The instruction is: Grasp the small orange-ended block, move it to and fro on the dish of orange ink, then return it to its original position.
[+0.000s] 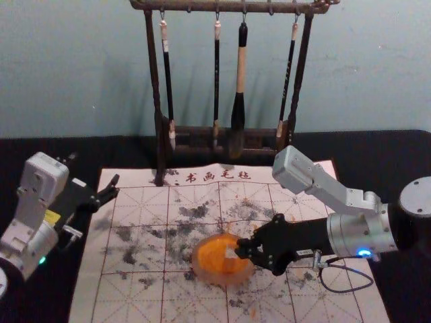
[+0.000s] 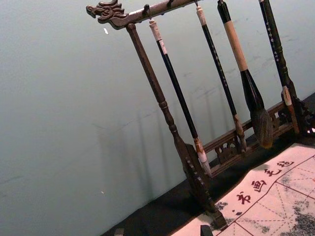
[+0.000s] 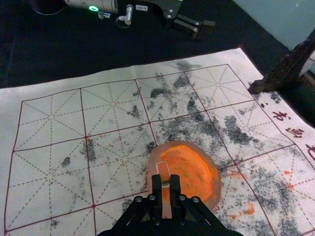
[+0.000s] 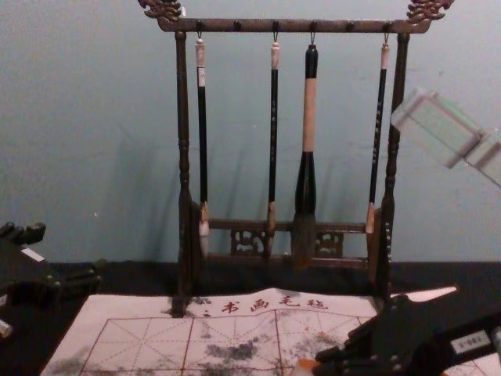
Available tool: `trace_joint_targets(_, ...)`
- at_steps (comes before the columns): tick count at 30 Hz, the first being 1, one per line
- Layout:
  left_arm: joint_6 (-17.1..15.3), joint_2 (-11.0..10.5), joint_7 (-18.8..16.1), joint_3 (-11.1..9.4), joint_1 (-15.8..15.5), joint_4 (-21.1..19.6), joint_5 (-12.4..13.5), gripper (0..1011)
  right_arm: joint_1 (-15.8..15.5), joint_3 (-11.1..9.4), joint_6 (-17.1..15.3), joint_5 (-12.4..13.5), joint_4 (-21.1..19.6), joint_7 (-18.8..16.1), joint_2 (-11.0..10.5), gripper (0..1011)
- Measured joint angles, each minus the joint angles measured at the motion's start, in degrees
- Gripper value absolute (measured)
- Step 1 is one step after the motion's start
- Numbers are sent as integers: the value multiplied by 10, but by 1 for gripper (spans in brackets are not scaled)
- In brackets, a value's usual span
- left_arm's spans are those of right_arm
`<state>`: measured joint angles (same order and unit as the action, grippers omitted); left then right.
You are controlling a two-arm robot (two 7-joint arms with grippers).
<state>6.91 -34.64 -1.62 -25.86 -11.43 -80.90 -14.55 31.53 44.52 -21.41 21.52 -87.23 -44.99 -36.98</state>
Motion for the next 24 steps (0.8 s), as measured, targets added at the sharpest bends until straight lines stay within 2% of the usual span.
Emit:
trace_joint_targets(10,0,0,0,0,0,0,0,1001,16,14,1,-7,19,-4,14,65)
trace_joint_targets(24,0,0,0,0,0,0,0,1001,30,17,2,-14,47,2,30,65)
